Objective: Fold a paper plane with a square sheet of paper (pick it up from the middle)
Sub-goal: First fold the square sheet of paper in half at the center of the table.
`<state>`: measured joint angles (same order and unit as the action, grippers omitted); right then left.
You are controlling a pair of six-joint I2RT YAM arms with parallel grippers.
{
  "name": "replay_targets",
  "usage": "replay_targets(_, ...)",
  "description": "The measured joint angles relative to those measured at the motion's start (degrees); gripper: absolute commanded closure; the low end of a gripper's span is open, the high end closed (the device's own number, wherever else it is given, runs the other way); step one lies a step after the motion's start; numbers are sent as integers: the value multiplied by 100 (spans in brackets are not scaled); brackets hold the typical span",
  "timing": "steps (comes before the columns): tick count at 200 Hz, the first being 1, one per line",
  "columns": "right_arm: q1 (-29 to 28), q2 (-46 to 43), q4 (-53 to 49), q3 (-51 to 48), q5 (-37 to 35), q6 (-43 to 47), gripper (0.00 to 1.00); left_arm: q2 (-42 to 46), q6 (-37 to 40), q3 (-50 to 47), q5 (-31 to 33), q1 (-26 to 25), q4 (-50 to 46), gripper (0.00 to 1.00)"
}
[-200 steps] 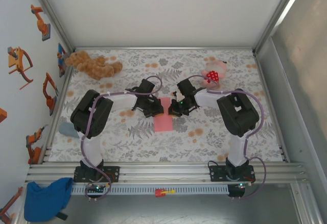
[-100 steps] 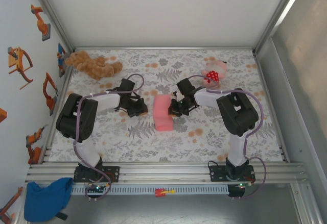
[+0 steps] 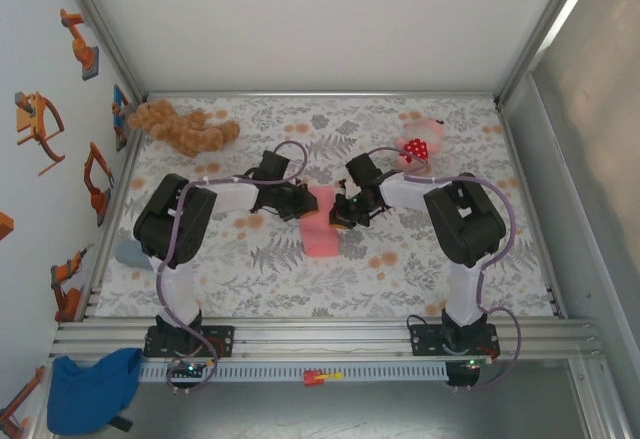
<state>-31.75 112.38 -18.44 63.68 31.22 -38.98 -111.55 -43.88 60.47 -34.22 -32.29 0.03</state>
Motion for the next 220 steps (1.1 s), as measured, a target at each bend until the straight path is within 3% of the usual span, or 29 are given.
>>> replay_targets(69, 0, -2, -2, 0, -37, -2, 100, -114, 636, 2, -225, 811, -431, 89)
replay_targets(103, 0, -2, -4, 0, -37, -2, 100, 81, 822, -22, -31, 1123, -671, 89)
replay_targets(156, 0, -2, -2, 0, -37, -4, 100, 713, 533, -205, 22, 402, -184, 88)
replay_targets(180, 0, 0, 0, 0, -37, -2, 100, 334, 367, -59, -35, 210, -2, 89)
replay_targets(220, 0, 0, 4, -2, -39, -4, 100, -376, 350, 407, 76, 341, -146, 88)
